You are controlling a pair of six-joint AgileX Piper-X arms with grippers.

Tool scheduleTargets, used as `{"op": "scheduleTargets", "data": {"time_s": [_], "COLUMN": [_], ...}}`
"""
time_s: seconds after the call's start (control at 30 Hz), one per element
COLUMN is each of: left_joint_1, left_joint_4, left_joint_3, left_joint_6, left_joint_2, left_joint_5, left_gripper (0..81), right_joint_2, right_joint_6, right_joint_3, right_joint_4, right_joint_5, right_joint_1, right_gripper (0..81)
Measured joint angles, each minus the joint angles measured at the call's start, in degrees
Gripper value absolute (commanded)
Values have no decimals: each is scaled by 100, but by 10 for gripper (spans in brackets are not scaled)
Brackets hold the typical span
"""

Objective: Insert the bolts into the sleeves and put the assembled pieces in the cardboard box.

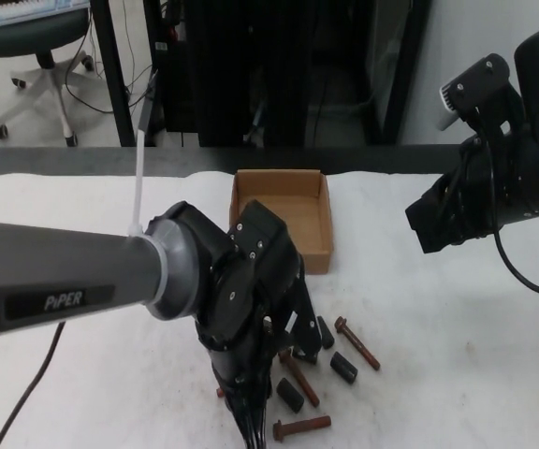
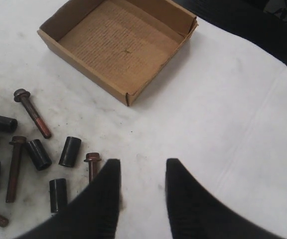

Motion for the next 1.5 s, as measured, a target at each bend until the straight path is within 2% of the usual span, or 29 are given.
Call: {"op": "scheduleTargets", "data": {"time_s": [0.53, 0.8, 1.37, 1.43, 1.5], "left_joint_1": [0, 0, 0, 0, 0], "left_joint_4": [-196, -154, -234, -254, -278], "left_joint_3": [-82, -92, -126, -126, -126], "left_joint_6": [-427, -429, -281, -262, -193], "left_joint_2": [0, 26, 319, 332, 327], "left_joint_5": [77, 273, 213, 184, 183], "left_gripper": [317, 317, 313, 255, 132], "right_joint_2": [0, 0, 0, 0, 0], "right_joint_6": [0, 0, 0, 0, 0], "right_joint_3": [0, 0, 0, 0, 0], "right_joint_4": [0, 0, 13, 13, 31], "right_joint_5": [156, 214, 276, 276, 276], "right_joint_1": [0, 0, 0, 0, 0], "right_gripper": [298, 298, 298, 298, 298]}}
